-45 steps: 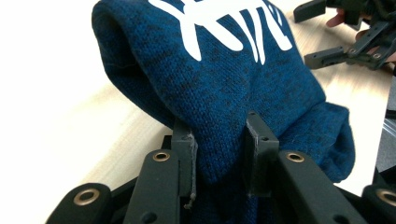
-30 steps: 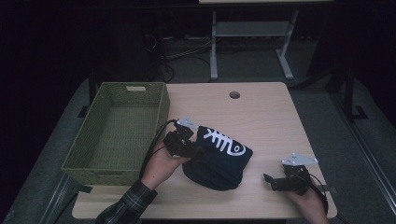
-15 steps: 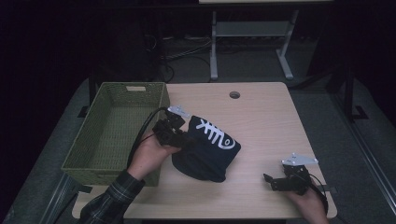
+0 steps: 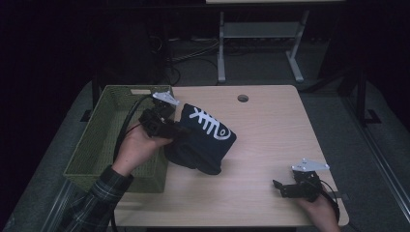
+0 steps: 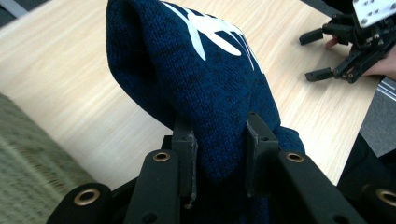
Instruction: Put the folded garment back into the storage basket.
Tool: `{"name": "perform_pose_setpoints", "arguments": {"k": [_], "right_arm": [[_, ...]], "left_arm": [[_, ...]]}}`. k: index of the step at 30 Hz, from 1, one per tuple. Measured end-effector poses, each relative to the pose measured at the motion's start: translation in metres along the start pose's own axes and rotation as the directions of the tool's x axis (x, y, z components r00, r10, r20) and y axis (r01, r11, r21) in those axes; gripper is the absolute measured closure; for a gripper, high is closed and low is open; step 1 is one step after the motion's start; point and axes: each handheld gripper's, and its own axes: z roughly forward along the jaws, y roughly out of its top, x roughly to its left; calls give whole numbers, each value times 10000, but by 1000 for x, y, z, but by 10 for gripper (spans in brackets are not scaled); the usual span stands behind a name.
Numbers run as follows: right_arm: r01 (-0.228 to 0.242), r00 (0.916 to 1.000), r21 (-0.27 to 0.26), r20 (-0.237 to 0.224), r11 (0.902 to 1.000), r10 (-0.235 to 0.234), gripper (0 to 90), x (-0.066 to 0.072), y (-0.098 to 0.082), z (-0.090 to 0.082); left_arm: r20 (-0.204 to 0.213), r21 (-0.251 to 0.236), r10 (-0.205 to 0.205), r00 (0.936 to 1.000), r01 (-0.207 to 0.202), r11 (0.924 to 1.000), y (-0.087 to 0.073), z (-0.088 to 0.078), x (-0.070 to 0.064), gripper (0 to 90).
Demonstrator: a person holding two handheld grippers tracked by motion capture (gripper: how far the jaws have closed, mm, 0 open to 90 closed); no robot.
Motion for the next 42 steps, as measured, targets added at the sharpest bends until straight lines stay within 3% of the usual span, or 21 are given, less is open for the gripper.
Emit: {"name": "perform_pose_setpoints", "arguments": {"k": [9, 19, 34, 42], "right_arm": [[-9, 10000, -4, 9, 10000, 9, 90, 0, 0, 0], [-24, 10000, -2, 26, 10000, 24, 90, 0, 0, 0], [-24, 10000, -9, 37, 10000, 24, 90, 0, 1, 1], [-50, 10000, -18, 56, 10000, 50, 90, 0, 1, 1]], "left_arm": [[-251, -312, -217, 9994, 209, 9993, 3, -32, 11, 703], [-625, -762, -749, 9952, 701, 9946, -3, -73, 31, 704], [-1269, -1245, -1347, 9827, 1190, 9851, -20, -122, 50, 703], [-1523, -1421, -1701, 9736, 1487, 9786, -35, -136, 58, 704]]}}
